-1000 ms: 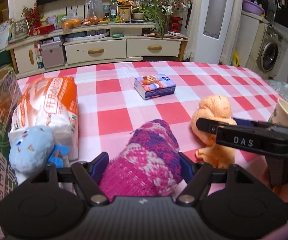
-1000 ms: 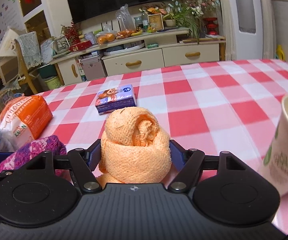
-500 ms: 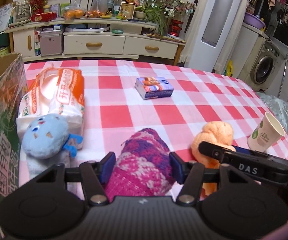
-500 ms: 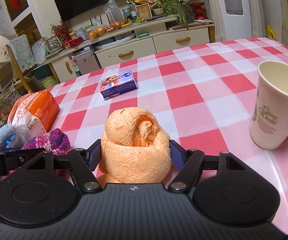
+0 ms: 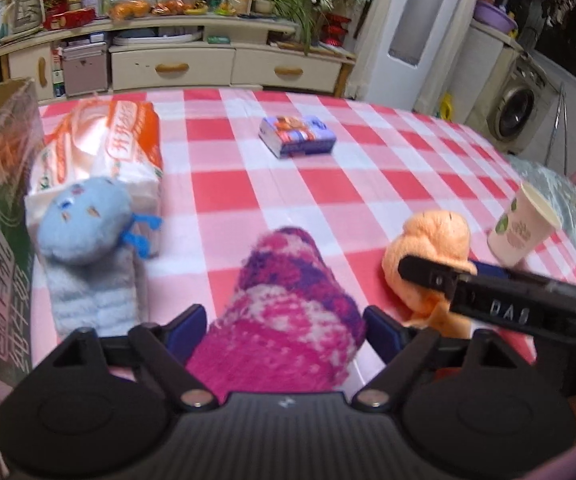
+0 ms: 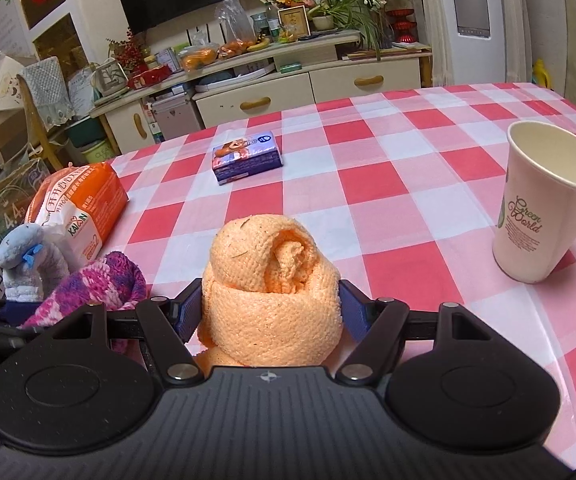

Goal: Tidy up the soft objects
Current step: 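Carry towel roll with right tool and mitten with left tool over the cardboard box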

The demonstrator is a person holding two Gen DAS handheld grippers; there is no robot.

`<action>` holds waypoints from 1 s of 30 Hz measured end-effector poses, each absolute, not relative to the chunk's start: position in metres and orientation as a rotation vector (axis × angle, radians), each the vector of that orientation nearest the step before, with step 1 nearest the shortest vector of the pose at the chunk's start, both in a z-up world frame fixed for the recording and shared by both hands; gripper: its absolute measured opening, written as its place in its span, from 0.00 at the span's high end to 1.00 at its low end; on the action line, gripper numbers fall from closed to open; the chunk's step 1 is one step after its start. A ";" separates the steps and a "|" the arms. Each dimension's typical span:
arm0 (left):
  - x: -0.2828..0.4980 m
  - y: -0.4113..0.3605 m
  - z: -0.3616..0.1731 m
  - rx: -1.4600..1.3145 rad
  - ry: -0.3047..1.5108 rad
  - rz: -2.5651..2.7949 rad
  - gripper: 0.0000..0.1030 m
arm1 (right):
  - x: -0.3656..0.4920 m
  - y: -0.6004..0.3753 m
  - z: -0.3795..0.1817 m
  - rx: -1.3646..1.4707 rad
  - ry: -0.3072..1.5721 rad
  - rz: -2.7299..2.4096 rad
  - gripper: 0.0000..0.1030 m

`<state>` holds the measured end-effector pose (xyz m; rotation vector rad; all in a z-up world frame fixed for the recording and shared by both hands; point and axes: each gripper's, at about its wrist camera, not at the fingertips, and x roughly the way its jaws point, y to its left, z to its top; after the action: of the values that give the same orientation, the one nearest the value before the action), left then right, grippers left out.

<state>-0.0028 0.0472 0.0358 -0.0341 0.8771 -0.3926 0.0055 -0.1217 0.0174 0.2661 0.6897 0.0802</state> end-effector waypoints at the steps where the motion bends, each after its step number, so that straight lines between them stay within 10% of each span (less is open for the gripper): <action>1: -0.004 0.045 0.034 -0.019 0.880 -0.394 0.14 | 0.005 -0.122 0.018 0.265 0.689 0.079 0.16; 9: -0.006 0.043 0.025 0.034 0.895 -0.369 0.38 | 0.004 -0.123 0.018 0.272 0.690 0.073 0.16; 30: -0.022 0.099 0.113 -0.114 0.633 -0.365 0.39 | 0.001 -0.103 0.075 0.364 0.629 0.141 0.16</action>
<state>-0.0217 0.0991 0.1135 -0.1142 0.6328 -0.3652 0.0006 -0.1025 0.0751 0.3643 0.6293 0.1406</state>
